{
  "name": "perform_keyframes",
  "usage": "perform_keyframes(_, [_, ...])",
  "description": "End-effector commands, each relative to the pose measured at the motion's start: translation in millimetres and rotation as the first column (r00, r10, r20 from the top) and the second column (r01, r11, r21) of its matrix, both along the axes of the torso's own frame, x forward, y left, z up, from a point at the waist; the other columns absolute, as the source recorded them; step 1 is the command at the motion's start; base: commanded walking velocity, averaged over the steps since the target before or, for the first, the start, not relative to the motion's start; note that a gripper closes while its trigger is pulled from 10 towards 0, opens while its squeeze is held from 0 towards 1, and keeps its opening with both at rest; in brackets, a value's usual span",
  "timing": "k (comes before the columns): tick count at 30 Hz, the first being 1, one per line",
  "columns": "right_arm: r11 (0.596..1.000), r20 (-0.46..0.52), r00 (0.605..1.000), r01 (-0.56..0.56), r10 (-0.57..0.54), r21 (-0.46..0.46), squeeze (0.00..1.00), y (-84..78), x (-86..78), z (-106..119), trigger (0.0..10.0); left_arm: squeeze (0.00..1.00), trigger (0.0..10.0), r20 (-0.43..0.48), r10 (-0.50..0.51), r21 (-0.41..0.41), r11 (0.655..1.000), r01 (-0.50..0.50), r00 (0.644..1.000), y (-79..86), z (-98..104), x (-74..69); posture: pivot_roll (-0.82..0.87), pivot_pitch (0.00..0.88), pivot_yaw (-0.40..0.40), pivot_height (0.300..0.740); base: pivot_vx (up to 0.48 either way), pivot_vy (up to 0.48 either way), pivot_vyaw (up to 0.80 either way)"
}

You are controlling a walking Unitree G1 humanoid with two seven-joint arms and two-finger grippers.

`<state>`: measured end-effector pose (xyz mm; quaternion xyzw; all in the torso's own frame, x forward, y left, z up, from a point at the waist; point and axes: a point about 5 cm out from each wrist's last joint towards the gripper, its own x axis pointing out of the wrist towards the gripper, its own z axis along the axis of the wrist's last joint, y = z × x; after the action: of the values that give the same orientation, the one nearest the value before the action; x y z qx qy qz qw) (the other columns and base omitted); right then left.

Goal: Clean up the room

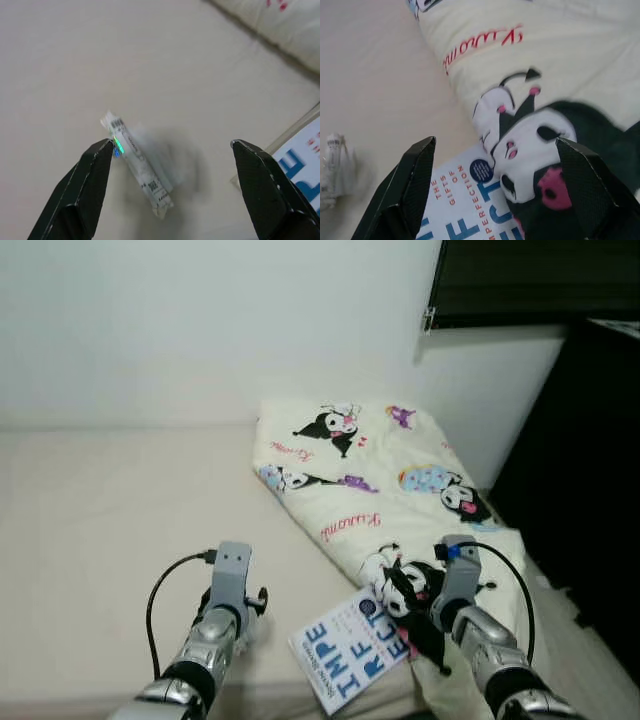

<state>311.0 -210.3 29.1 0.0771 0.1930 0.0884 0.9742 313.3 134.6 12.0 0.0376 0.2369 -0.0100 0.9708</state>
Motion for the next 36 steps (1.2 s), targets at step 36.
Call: perform_keyframes(36, [0.995,0.051,0.996,-0.082,0.079,0.062,0.0,17.0,-12.6,-3.7,10.0,0.0,10.0,0.146,0.348,0.112,0.924,-0.365,0.926,63.9,33.0,19.3,-0.16,0.067,0.032,0.464,0.0,0.0,0.0])
